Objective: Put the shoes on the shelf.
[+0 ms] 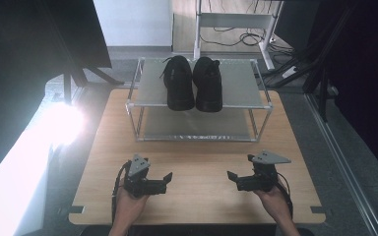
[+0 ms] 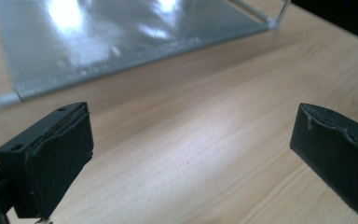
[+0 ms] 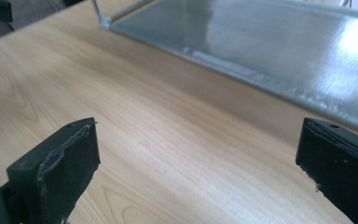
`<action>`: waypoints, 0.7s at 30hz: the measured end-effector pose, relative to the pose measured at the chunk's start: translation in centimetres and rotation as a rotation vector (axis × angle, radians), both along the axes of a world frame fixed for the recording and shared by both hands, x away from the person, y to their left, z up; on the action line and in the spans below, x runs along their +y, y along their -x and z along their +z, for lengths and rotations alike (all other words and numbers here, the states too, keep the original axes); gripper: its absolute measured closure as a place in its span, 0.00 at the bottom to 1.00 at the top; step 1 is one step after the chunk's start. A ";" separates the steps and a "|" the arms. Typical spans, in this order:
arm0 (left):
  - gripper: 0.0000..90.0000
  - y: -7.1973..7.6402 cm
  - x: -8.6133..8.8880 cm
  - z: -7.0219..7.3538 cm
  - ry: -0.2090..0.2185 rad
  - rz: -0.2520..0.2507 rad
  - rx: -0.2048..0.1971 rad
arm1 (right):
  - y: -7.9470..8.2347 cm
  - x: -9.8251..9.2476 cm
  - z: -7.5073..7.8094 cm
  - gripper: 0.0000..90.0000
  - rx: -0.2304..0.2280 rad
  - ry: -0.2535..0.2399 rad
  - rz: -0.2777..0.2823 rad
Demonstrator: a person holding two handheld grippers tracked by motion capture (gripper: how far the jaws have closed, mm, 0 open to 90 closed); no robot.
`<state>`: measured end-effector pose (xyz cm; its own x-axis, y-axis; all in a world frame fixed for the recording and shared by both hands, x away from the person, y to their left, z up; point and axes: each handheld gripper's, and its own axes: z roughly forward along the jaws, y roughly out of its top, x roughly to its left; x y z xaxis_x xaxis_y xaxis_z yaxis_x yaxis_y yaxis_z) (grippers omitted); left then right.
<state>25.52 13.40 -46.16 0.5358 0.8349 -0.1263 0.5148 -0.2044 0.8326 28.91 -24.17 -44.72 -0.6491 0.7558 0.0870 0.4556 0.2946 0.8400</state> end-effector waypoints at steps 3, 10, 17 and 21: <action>0.00 0.3 -0.4 -1.1 -0.006 -0.007 0.016 | 0.2 0.2 -0.9 0.00 0.018 0.016 0.005; 0.00 0.8 -1.4 -3.1 -0.051 -0.033 0.051 | 0.7 1.0 -3.0 0.00 0.055 0.054 0.020; 0.00 1.2 -2.5 -4.3 -0.099 -0.055 0.080 | 0.7 1.4 -4.6 0.00 0.069 0.101 0.015; 0.00 1.2 -3.1 -4.9 -0.138 -0.069 0.099 | 0.7 1.4 -5.4 0.00 0.082 0.123 0.012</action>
